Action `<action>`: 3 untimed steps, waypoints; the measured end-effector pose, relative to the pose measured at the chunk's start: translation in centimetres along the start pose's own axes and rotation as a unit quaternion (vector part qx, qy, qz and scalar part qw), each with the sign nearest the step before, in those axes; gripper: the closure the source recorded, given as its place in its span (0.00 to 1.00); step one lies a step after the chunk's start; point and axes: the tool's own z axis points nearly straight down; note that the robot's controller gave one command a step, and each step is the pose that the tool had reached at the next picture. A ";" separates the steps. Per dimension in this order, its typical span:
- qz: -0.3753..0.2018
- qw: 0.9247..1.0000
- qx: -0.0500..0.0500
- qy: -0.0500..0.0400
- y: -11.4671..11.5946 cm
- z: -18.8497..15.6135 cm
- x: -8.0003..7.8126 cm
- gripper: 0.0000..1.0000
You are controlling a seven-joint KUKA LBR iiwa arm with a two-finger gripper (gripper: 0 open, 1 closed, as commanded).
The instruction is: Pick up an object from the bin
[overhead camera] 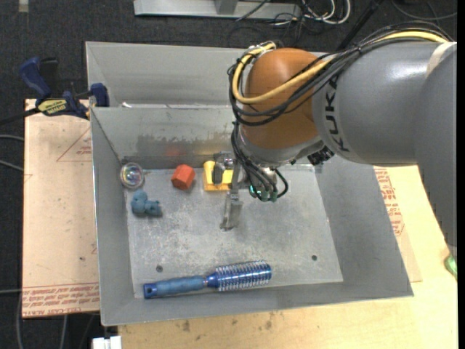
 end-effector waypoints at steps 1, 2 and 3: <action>-0.011 1.000 0.000 0.002 2.0 4.5 6.7 0.00; -0.174 0.985 -0.001 -0.013 5.5 10.7 9.0 0.00; -0.173 0.985 0.000 -0.004 5.4 10.9 9.5 1.00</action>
Offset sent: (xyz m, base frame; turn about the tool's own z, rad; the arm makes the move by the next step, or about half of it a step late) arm -0.0634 0.0183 -0.0413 -0.0162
